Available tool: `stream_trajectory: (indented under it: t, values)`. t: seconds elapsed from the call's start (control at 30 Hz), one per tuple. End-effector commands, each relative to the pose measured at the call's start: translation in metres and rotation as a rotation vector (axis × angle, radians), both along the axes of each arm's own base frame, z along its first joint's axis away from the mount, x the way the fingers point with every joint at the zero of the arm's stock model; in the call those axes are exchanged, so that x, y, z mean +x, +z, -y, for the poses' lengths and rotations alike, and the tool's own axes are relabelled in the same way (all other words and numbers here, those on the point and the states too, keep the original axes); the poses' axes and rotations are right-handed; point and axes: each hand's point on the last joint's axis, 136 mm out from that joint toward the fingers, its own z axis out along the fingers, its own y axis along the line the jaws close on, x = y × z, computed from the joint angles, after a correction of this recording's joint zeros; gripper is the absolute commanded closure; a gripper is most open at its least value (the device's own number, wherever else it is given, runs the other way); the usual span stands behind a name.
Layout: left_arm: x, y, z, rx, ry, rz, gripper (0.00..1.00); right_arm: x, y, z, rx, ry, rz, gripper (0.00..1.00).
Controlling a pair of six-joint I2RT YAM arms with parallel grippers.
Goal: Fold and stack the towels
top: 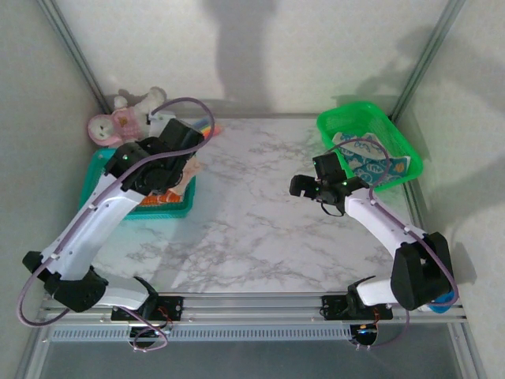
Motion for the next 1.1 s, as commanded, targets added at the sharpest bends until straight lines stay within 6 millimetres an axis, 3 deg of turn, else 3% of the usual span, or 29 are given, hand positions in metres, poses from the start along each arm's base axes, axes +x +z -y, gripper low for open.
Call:
stream_trajectory:
  t: [0.0,0.43,0.83,1.07]
  values:
    - [-0.011,0.000,-0.022,0.079,0.042,-0.017,1.00,0.005,0.004,0.000,-0.007,-0.005,0.004,0.01]
    - [0.011,-0.071,-0.033,0.053,0.138,-0.111,1.00,0.004,0.000,-0.001,-0.005,0.004,-0.009,0.01]
    - [0.019,-0.063,-0.049,-0.012,0.220,-0.101,1.00,0.001,-0.003,0.000,-0.009,0.002,-0.018,0.01]
    - [0.028,-0.074,-0.046,-0.063,0.219,-0.128,1.00,0.001,-0.005,0.000,-0.011,0.003,-0.022,0.01]
